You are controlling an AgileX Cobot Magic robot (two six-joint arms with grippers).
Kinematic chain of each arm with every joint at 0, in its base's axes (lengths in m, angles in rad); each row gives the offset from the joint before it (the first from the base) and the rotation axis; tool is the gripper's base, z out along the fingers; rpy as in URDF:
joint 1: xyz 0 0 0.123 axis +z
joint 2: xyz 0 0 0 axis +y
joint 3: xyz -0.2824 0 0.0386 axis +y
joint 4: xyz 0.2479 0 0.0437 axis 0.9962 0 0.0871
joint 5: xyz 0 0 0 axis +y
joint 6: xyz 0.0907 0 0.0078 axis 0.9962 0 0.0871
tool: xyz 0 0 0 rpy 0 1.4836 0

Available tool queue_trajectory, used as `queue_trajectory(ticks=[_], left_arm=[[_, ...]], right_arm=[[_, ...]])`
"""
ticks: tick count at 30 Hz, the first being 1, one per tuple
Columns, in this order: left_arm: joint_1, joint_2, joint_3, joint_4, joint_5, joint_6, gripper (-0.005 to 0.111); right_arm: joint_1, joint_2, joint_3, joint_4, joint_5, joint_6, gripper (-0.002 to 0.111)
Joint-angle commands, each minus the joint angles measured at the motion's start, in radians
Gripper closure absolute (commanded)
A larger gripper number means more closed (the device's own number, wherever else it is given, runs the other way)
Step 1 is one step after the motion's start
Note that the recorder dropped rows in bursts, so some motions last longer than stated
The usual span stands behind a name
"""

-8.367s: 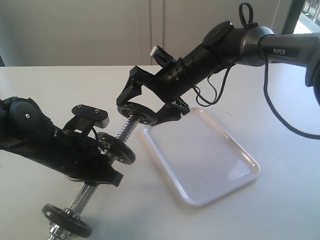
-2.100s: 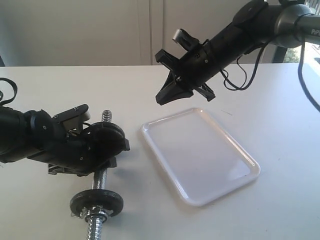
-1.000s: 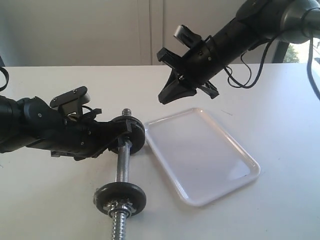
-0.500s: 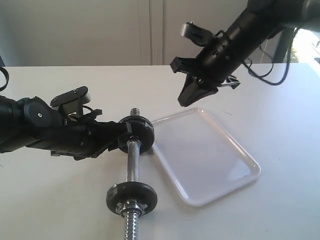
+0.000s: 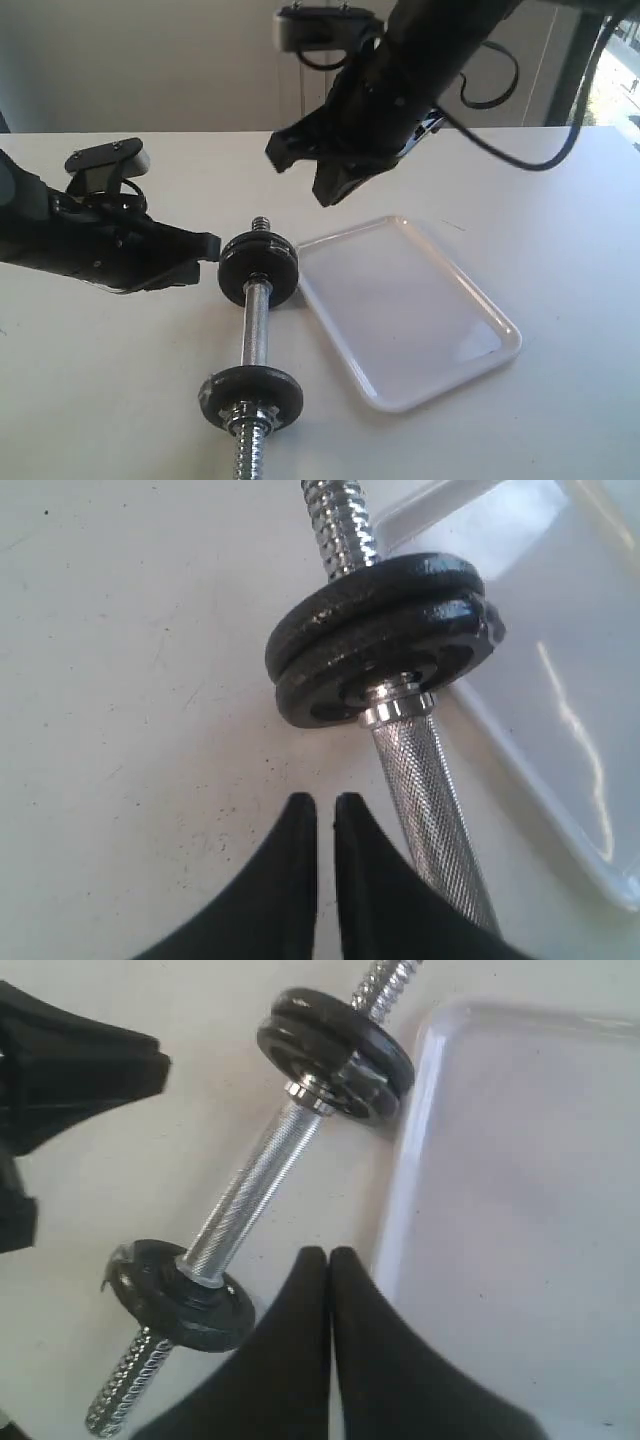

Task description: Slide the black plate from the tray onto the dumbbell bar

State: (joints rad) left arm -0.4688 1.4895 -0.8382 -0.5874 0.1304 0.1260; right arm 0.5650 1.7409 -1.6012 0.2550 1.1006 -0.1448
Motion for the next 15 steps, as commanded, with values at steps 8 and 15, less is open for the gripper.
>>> queue_trajectory(ticks=[8,15], left_arm=[[0.028,-0.049,0.001,0.167,0.129,0.006,0.107],[0.14,-0.094,0.02,0.207,0.163,0.002,0.107]], right_arm=[[0.214,0.086,0.103,-0.001,-0.226,0.212,0.108],[0.226,0.181,0.103,0.003,-0.256,0.261,0.068]])
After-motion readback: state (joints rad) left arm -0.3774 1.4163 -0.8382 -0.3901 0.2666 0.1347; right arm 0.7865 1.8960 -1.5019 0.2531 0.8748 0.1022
